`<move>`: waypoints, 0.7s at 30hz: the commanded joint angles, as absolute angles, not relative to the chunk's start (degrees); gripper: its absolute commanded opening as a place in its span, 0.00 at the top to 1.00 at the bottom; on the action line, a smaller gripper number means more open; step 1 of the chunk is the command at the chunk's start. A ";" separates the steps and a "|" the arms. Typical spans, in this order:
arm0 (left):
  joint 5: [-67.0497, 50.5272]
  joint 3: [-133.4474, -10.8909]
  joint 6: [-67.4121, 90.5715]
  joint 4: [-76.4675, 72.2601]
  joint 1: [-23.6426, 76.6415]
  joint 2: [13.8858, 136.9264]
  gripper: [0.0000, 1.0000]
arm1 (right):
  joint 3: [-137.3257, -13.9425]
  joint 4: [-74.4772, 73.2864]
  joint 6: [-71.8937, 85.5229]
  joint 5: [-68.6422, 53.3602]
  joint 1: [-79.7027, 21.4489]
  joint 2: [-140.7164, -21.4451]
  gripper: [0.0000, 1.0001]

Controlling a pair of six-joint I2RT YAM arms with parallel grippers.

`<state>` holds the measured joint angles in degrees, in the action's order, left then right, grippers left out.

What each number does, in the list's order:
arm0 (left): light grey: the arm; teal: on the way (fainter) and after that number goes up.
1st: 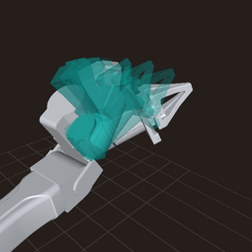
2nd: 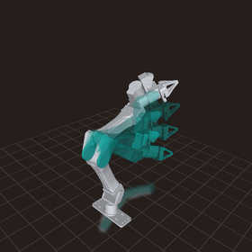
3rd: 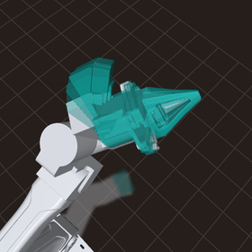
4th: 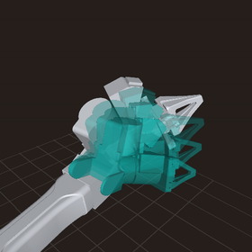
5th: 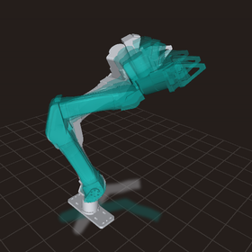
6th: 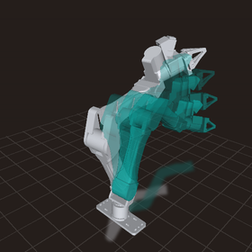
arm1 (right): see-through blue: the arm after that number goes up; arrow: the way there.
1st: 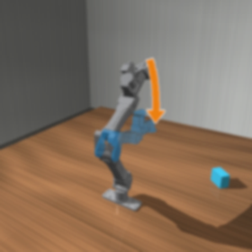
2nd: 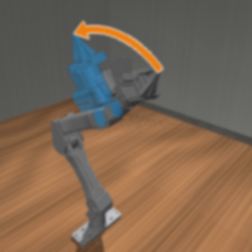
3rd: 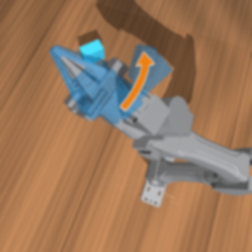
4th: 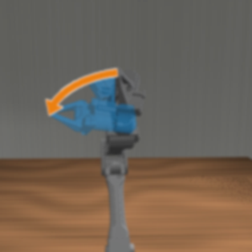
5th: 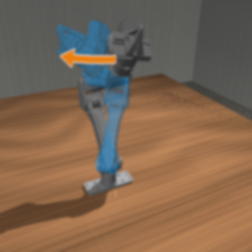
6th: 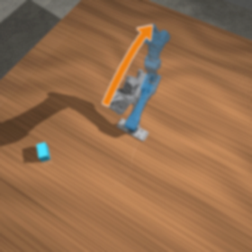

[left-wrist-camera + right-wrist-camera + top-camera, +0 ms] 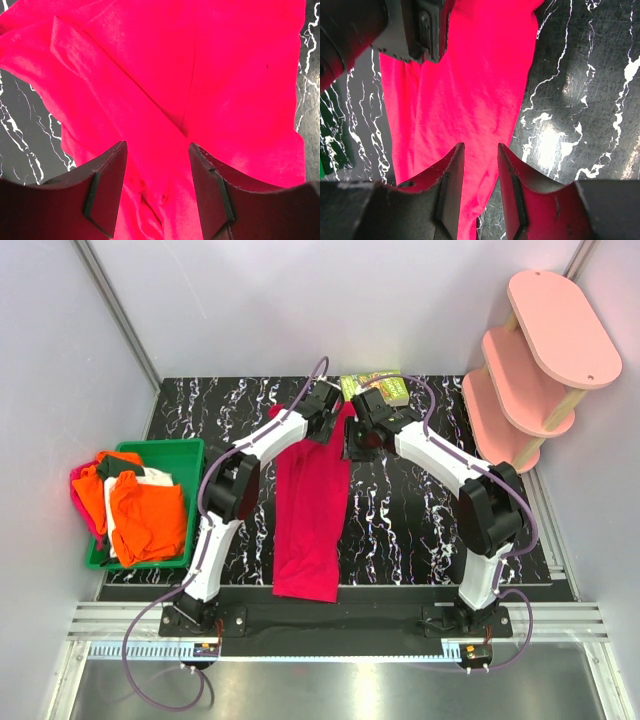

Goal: Fold and stack the t-shirts
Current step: Grab the bottom of the folded rectangular tshirt with both arms

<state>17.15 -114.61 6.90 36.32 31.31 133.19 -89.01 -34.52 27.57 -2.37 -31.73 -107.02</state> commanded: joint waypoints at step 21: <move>16.17 -117.16 6.24 36.47 31.03 135.35 0.84 | -90.18 -35.16 26.63 -2.64 -31.46 -105.47 0.59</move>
<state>15.64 -115.37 6.13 37.21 31.29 135.72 -89.01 -35.40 26.98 -2.59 -31.64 -107.00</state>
